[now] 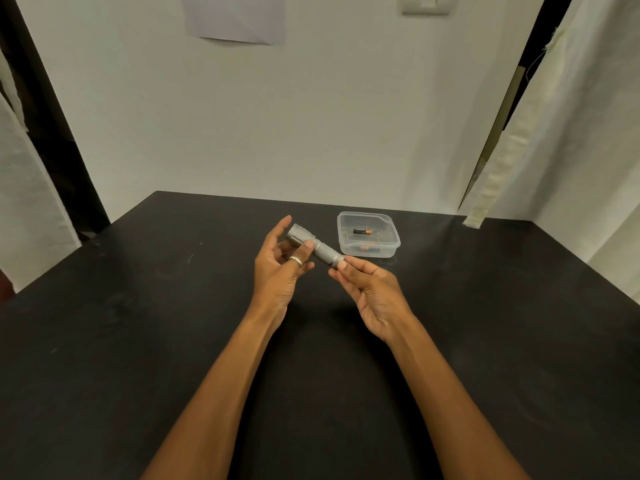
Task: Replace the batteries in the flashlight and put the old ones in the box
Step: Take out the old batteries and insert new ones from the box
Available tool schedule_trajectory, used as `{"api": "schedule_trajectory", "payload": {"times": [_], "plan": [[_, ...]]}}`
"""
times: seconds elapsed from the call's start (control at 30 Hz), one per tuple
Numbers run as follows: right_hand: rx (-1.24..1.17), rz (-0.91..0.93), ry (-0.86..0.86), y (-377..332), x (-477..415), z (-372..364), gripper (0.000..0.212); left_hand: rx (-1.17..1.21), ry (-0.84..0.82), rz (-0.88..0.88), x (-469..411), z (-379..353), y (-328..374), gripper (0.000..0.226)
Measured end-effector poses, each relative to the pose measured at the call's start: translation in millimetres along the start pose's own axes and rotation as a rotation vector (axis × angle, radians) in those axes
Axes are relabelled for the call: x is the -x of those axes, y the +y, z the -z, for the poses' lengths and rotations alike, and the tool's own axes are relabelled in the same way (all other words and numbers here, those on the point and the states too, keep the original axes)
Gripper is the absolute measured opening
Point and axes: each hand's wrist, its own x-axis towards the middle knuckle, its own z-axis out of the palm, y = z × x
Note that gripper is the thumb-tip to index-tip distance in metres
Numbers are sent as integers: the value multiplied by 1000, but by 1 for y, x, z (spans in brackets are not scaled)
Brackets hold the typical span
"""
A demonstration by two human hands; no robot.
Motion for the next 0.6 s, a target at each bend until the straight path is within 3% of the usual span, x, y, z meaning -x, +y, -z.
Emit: {"api": "schedule_trajectory", "payload": {"times": [0.33, 0.5, 0.6], "plan": [[3, 75, 21, -1, -2, 5, 29, -349, -111, -36, -3, 13, -6, 58], [105, 92, 24, -2, 1, 5, 35, -751, -179, -249, -3, 24, -10, 47], [167, 110, 28, -3, 1, 4, 36, -860, -198, -346, -3, 26, -13, 43]]}}
